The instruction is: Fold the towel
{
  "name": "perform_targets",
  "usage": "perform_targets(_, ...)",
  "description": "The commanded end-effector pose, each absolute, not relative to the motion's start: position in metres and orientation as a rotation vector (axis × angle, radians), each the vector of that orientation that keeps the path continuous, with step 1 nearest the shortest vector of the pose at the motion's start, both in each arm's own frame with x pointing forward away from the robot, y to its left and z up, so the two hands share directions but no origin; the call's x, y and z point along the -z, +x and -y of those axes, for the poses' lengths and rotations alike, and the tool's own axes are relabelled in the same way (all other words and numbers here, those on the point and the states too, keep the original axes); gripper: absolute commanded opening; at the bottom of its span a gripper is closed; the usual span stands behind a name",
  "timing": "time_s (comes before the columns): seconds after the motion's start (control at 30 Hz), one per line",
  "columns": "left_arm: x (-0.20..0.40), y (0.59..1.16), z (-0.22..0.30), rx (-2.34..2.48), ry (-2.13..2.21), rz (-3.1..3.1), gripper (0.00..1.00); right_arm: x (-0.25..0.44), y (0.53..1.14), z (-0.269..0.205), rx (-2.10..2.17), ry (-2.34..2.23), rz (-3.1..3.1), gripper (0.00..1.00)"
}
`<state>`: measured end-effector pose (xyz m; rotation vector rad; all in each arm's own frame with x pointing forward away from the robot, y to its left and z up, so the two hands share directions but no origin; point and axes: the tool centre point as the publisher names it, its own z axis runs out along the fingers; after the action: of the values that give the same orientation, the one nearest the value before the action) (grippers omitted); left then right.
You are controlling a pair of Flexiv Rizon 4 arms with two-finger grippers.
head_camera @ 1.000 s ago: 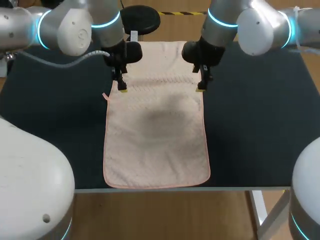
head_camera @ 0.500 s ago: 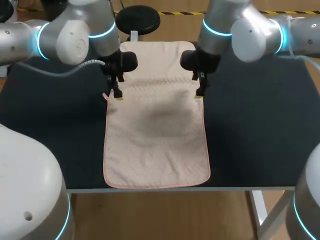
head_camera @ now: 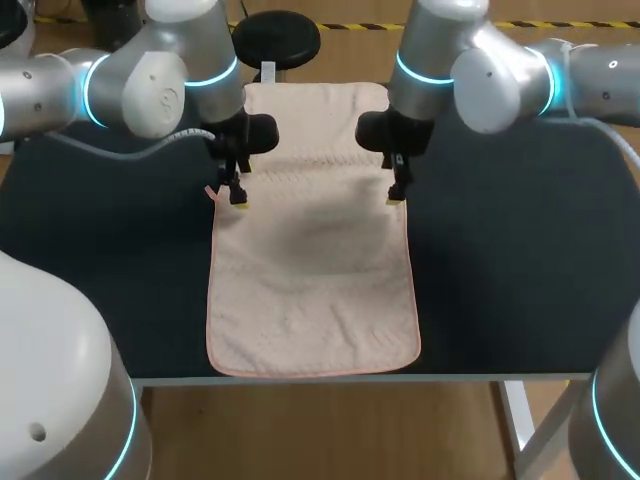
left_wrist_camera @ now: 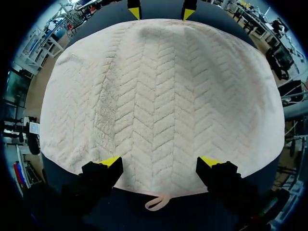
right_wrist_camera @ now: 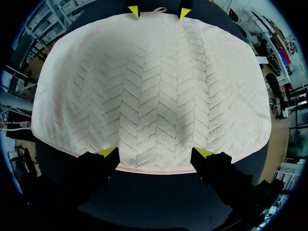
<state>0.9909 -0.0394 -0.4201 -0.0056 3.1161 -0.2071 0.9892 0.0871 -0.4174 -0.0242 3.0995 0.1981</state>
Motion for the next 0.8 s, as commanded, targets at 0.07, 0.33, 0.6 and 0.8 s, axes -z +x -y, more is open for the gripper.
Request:
perform_targets(0.07, 0.427, 0.994, 0.039, 0.2, -0.009, -3.123, 1.0, 0.425, 0.993, -0.088, -0.188, -0.01, -3.098, 1.0)
perform_targets(0.33, 0.429, 0.995, 0.039, 0.181, -0.013, -3.116, 1.0, 0.435, 0.992, -0.082, -0.19, 0.001, -3.067, 1.0)
perform_targets(0.6, 0.433, 0.994, 0.041, 0.167, -0.015, -3.1, 1.0, 0.44, 0.993, -0.077, -0.191, 0.032, -3.047, 1.0)
perform_targets(0.8, 0.433, 0.994, 0.041, 0.162, -0.021, -3.093, 1.0, 0.442, 0.994, -0.076, -0.197, 0.037, -3.053, 1.0)
